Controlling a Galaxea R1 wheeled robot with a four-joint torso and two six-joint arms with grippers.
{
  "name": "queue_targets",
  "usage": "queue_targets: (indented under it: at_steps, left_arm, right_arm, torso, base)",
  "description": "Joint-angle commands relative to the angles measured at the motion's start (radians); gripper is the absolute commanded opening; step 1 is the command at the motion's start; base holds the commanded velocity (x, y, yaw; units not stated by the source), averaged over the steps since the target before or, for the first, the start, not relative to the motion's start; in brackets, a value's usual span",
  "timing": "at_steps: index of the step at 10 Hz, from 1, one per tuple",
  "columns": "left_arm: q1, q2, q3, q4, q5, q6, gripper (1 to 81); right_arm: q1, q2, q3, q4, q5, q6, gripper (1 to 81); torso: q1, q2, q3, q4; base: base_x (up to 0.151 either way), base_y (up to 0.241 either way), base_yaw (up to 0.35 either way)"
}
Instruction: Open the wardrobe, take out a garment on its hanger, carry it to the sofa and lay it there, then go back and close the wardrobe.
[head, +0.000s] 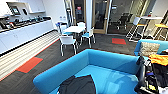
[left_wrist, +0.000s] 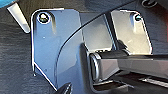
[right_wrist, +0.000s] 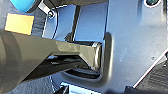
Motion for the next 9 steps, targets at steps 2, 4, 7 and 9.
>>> queue_targets:
  at_steps: [2, 4, 7, 9]
  left_arm:
    - [-0.014, 0.000, 0.004, 0.001, 0.075, 0.004, 81.1]
    - [-0.014, -0.001, 0.003, 0.003, 0.075, 0.004, 81.1]
    - [-0.014, 0.000, 0.003, 0.005, 0.077, 0.004, 81.1]
    - [-0.014, 0.000, 0.004, 0.005, 0.077, 0.005, 81.1]
  right_arm:
    - [-0.004, 0.019, -0.014, -0.008, -0.057, -0.001, 81.1]
    - [-0.003, 0.036, -0.040, -0.008, -0.057, -0.002, 81.1]
    - [-0.003, 0.044, -0.054, -0.008, -0.057, -0.004, 81.1]
    - [-0.003, 0.044, -0.054, -0.008, -0.057, -0.004, 81.1]
  torso:
    - [0.000, -0.001, 0.000, 0.000]
    - [0.000, -0.001, 0.000, 0.000]
    - [0.000, -0.001, 0.000, 0.000]
    - [0.000, -0.002, 0.000, 0.000]
  base:
    - [-0.097, 0.000, 0.000]
    - [-0.106, 0.000, 0.000]
    - [-0.106, 0.000, 0.000]
    - [-0.090, 0.000, 0.000]
